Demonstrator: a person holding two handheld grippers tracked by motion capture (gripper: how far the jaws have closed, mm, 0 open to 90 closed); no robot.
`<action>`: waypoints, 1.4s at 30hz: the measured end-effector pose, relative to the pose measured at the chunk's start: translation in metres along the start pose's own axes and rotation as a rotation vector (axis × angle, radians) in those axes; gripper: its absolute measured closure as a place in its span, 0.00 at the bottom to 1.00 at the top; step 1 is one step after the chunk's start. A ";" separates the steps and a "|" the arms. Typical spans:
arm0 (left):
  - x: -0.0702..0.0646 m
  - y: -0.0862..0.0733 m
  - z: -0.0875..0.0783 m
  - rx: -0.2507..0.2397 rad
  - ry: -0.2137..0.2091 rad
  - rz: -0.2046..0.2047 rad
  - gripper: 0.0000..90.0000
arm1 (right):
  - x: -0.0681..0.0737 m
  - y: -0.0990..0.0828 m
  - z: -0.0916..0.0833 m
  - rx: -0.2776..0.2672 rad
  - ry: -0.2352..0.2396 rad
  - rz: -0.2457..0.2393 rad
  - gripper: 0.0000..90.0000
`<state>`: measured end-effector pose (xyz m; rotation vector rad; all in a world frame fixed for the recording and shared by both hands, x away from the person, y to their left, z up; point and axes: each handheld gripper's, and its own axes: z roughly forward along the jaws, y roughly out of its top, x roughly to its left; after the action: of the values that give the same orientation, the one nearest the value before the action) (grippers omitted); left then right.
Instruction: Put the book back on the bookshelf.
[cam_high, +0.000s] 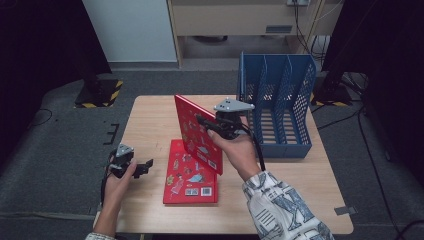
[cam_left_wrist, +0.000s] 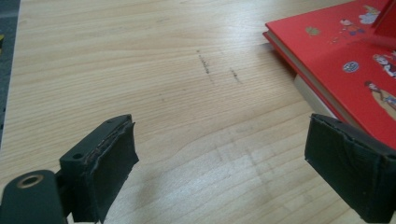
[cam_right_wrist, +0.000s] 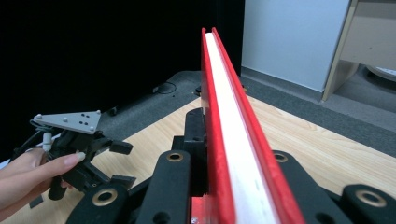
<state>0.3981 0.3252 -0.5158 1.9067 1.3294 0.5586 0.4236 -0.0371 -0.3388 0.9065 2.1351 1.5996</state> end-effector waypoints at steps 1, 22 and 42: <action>0.000 -0.001 0.001 0.006 0.001 0.004 0.09 | -0.001 0.000 -0.001 0.001 -0.003 0.002 0.88; -0.004 -0.007 0.011 0.118 0.014 0.026 0.06 | -0.009 -0.002 -0.039 -0.033 -0.017 0.000 0.88; -0.008 -0.012 0.015 0.134 0.030 0.052 0.01 | -0.011 -0.011 -0.073 -0.035 -0.026 0.003 0.88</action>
<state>0.3979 0.3152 -0.5344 2.0539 1.3696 0.5380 0.3851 -0.0995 -0.3275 0.9155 2.0825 1.6126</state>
